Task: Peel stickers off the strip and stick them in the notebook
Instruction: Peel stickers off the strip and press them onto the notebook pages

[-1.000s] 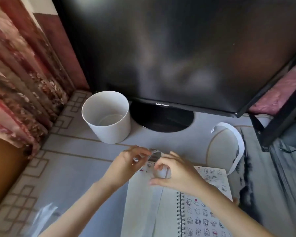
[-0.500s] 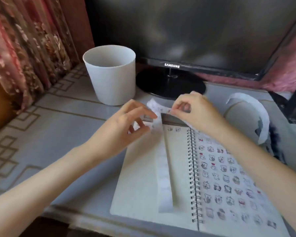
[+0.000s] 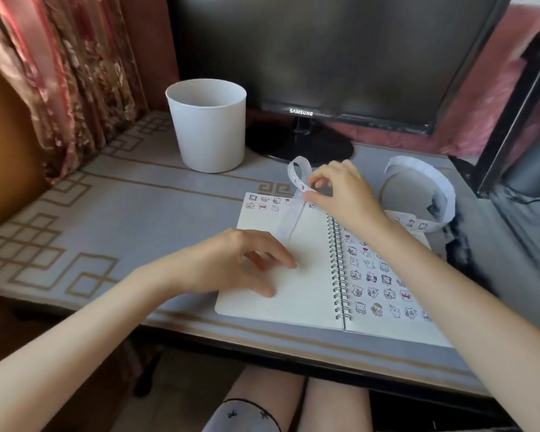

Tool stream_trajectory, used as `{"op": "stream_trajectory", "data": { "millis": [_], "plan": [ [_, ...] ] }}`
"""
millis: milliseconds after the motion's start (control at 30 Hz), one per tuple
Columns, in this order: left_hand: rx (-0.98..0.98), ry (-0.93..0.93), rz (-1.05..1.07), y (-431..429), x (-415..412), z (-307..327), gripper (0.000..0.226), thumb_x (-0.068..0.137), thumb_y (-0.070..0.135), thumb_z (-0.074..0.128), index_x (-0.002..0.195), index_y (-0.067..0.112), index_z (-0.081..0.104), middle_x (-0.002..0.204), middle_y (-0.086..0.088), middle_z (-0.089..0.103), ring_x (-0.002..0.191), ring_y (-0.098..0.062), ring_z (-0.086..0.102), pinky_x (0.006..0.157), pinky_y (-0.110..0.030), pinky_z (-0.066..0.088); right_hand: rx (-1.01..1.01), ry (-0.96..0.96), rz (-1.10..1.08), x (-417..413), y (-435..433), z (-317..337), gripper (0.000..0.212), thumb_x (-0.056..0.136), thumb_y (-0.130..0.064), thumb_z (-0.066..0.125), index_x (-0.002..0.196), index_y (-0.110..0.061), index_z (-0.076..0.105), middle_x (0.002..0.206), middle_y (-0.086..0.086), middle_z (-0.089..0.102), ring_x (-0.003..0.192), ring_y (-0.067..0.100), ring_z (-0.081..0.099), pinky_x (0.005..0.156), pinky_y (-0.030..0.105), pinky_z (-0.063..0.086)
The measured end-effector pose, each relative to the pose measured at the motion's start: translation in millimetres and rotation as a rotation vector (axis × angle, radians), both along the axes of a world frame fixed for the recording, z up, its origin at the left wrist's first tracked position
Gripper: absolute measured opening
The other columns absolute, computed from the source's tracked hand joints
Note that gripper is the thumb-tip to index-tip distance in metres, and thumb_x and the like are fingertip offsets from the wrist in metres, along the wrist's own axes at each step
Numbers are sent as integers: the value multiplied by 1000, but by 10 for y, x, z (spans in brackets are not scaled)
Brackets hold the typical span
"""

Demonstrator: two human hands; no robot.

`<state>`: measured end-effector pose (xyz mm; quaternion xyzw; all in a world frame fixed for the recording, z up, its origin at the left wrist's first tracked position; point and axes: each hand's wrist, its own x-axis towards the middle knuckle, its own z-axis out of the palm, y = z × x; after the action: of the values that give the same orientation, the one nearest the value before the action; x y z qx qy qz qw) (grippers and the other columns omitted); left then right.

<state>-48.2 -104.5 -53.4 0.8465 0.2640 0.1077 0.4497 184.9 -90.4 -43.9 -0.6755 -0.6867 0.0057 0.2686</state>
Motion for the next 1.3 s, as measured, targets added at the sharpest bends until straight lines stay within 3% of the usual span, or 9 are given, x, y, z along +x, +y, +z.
{"op": "stream_trajectory", "data": {
  "millis": [100,267,367,467,533,667,800,1167,1300],
  "plan": [
    [-5,-103,39,-22,-18,-20,33,77,1,75,103,21,69,103,5,69,94,-9,65,86,-25,53,75,73,117,-122,-168,49,15,85,-17,67,100,-17,67,92,-11,56,89,15,48,80,29,40],
    [55,-313,176,15,4,17,32,78,-10,69,92,19,67,88,2,70,81,-12,68,73,-21,53,-203,231,367,-392,-556,78,29,81,4,53,87,-21,67,85,-10,60,75,4,46,73,15,38],
    [55,-445,291,71,52,102,24,77,-9,70,86,12,65,83,5,69,81,-13,68,72,-31,57,-269,245,350,-493,-669,104,21,79,-9,65,87,-28,62,82,-15,56,76,3,46,70,13,36],
    [68,-483,323,116,77,179,19,77,-7,71,85,9,63,81,11,67,82,-11,69,76,-37,58,-218,352,275,-561,-677,135,16,77,-24,76,90,-20,67,78,-13,56,63,-3,46,61,11,34],
    [57,-519,323,136,101,219,21,77,-4,72,87,12,62,86,9,67,84,-12,69,80,-36,57,-167,431,224,-586,-643,139,11,78,-21,76,81,-15,68,69,-8,53,53,-3,44,55,10,33],
    [-152,-655,413,233,156,225,25,82,8,69,105,16,60,107,-5,67,94,-16,68,87,-34,54,-111,650,189,-585,-516,118,10,78,-9,75,75,-13,66,68,-5,63,59,-1,52,56,10,40],
    [-257,-549,443,384,163,143,26,81,16,71,106,13,62,103,-4,69,90,-12,65,86,-28,52,-77,906,154,-532,-395,152,12,82,-4,69,89,5,66,67,7,63,53,7,57,48,17,43],
    [-334,-550,435,623,379,56,9,90,16,62,93,9,67,92,-5,71,86,-14,67,83,-27,54,-120,892,48,-489,-101,114,12,81,-9,71,90,-1,68,75,12,67,55,7,57,44,16,36],
    [-364,-571,521,662,446,-3,5,89,14,64,88,11,67,89,-7,72,84,-19,67,87,-39,53,62,834,-44,-427,-42,99,8,80,-13,73,86,-14,67,84,2,68,68,10,62,52,10,40]
  ]
}}
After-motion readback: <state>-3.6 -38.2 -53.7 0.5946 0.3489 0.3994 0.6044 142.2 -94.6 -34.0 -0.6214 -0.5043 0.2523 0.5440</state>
